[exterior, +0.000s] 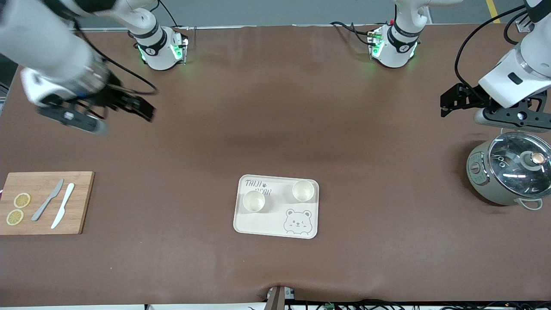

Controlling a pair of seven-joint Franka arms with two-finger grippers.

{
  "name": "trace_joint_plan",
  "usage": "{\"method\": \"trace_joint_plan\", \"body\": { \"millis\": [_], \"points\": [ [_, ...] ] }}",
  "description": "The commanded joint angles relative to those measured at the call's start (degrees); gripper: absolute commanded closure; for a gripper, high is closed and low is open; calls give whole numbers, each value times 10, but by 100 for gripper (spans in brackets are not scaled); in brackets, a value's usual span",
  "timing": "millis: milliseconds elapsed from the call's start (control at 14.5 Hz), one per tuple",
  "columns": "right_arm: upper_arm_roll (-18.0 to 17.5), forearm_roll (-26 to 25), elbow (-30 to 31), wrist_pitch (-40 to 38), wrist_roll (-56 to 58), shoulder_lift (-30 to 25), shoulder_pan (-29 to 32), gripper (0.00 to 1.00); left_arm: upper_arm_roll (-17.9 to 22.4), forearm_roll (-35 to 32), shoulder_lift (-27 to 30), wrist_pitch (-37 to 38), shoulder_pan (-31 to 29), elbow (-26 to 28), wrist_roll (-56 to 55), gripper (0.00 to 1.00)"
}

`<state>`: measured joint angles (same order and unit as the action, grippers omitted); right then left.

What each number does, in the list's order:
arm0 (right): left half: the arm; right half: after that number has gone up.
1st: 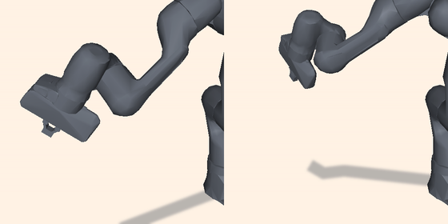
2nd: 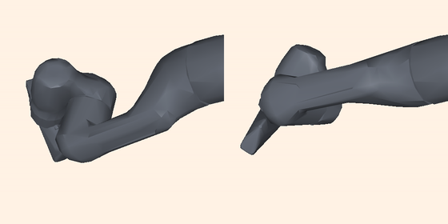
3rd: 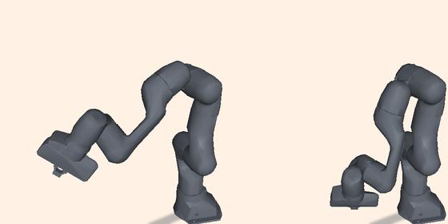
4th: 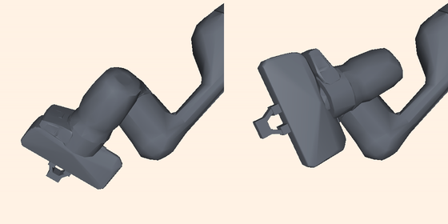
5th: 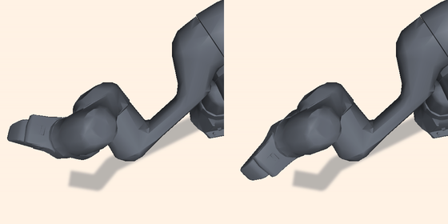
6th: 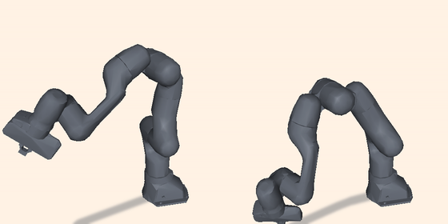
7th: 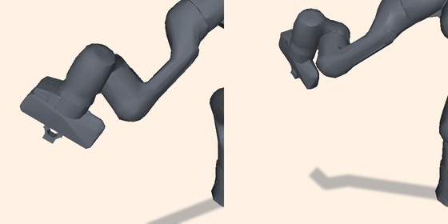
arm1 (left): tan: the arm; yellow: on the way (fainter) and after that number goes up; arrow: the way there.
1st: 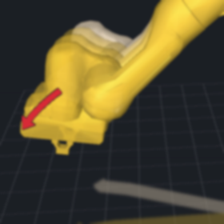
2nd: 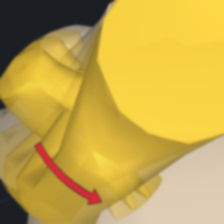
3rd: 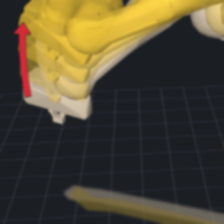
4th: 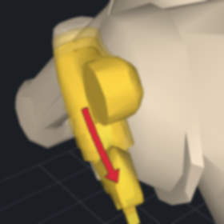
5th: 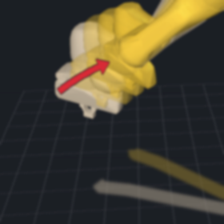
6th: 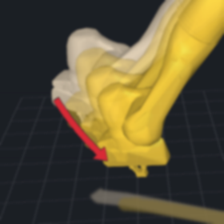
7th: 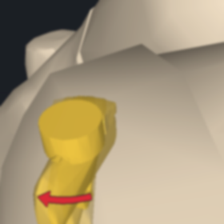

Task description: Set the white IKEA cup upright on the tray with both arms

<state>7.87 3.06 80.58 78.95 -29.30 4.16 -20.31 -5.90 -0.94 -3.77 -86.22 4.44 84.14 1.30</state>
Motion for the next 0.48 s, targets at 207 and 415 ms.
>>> {"method": "trace_joint_plan", "body": {
  "millis": [207,415],
  "points": [
    [-9,1,38,20,284,-30,181,0,1,-2,13,11,-5,7,12,0],
    [-10,-40,68,65,337,-30,200,0,1,-4,14,11,-5,7,12,0]
  ]
}}
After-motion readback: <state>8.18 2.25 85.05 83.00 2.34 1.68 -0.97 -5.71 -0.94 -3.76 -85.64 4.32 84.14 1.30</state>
